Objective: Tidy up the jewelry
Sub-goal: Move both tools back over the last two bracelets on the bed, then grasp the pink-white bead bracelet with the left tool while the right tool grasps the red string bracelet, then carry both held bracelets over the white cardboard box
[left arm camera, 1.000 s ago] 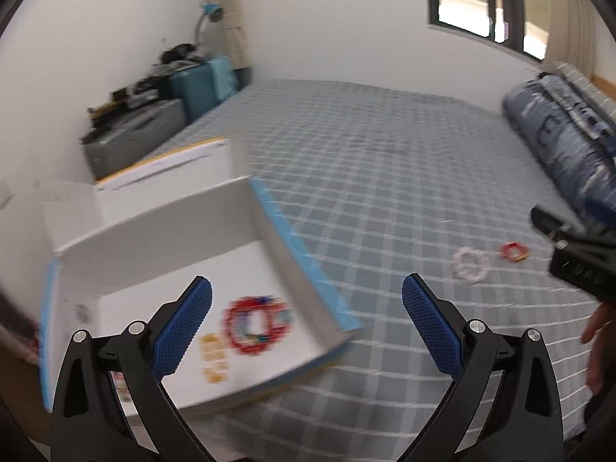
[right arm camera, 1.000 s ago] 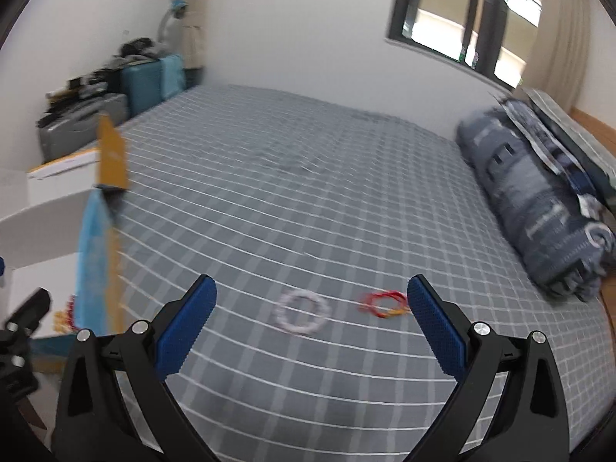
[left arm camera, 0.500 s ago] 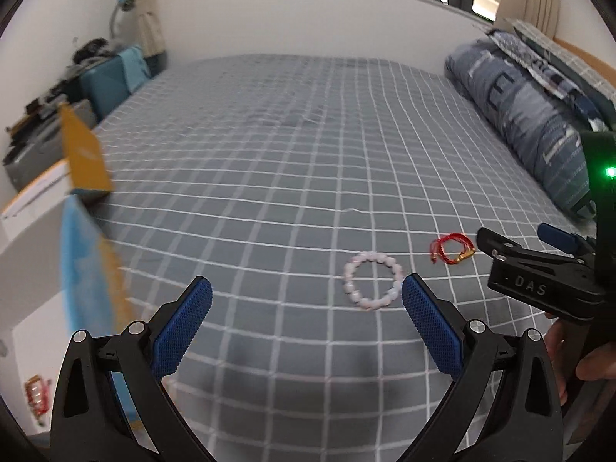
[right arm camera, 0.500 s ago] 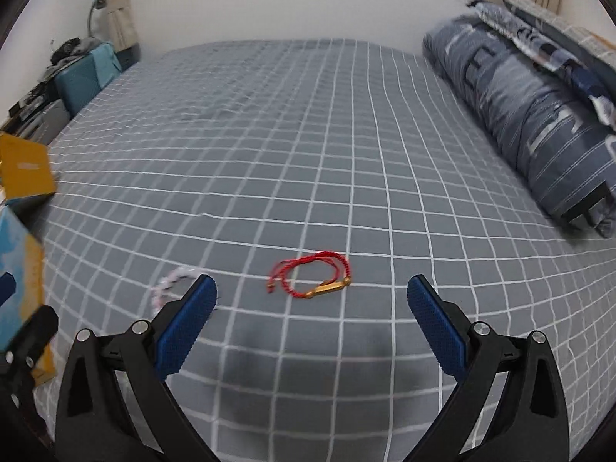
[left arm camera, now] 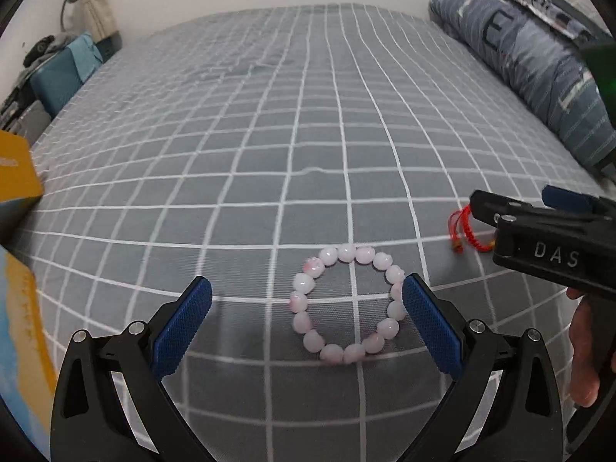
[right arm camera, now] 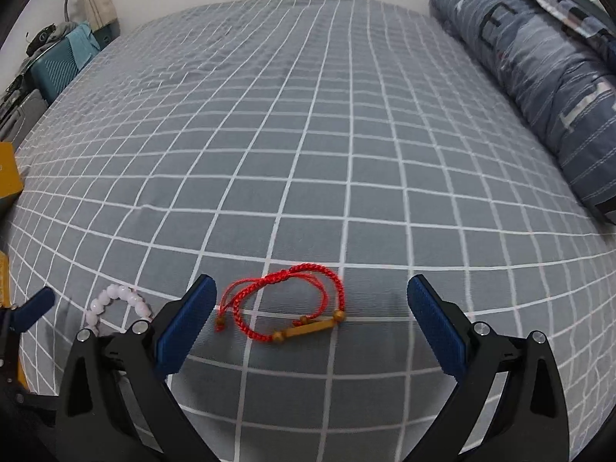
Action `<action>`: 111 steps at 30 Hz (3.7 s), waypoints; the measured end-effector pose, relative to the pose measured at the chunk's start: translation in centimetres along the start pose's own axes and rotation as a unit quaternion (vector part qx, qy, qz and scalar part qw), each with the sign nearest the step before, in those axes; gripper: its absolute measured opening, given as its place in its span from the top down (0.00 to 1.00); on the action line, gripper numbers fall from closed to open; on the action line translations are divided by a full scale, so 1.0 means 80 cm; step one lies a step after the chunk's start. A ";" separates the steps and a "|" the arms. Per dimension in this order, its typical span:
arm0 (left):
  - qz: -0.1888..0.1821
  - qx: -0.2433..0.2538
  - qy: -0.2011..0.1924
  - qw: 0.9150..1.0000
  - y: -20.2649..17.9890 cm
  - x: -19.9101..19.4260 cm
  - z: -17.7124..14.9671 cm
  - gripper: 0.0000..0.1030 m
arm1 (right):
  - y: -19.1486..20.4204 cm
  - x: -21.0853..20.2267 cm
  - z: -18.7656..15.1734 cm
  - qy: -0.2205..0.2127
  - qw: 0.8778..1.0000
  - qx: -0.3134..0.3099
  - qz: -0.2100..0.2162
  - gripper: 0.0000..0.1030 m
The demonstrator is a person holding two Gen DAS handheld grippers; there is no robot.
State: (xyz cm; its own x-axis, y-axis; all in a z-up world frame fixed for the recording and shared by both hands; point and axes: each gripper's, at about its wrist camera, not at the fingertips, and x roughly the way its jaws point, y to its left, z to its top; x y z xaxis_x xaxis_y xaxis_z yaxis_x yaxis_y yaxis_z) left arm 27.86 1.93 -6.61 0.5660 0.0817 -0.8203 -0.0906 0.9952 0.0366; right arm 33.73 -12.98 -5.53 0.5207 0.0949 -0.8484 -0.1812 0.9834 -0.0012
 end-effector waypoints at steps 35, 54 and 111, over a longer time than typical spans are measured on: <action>0.001 -0.011 0.015 1.000 0.003 0.013 -0.008 0.90 | 0.006 0.026 -0.013 0.036 0.999 -0.023 -0.005 0.92; -0.019 -0.037 -0.034 0.999 0.021 -0.035 0.003 0.90 | -0.001 -0.043 -0.014 -0.051 0.999 0.008 -0.002 0.92; 0.107 -0.167 -0.155 0.968 0.285 -0.344 -0.122 0.90 | 0.300 -0.319 -0.082 -0.208 0.964 -0.113 0.120 0.92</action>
State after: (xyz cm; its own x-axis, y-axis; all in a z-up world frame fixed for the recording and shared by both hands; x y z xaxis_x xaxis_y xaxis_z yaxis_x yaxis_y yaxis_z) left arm 2.20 21.87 11.21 0.7192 0.3487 -0.6010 -0.4639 0.8849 -0.0416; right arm 10.61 7.17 12.59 0.7222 0.4159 -0.5526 -0.4907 0.8712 0.0143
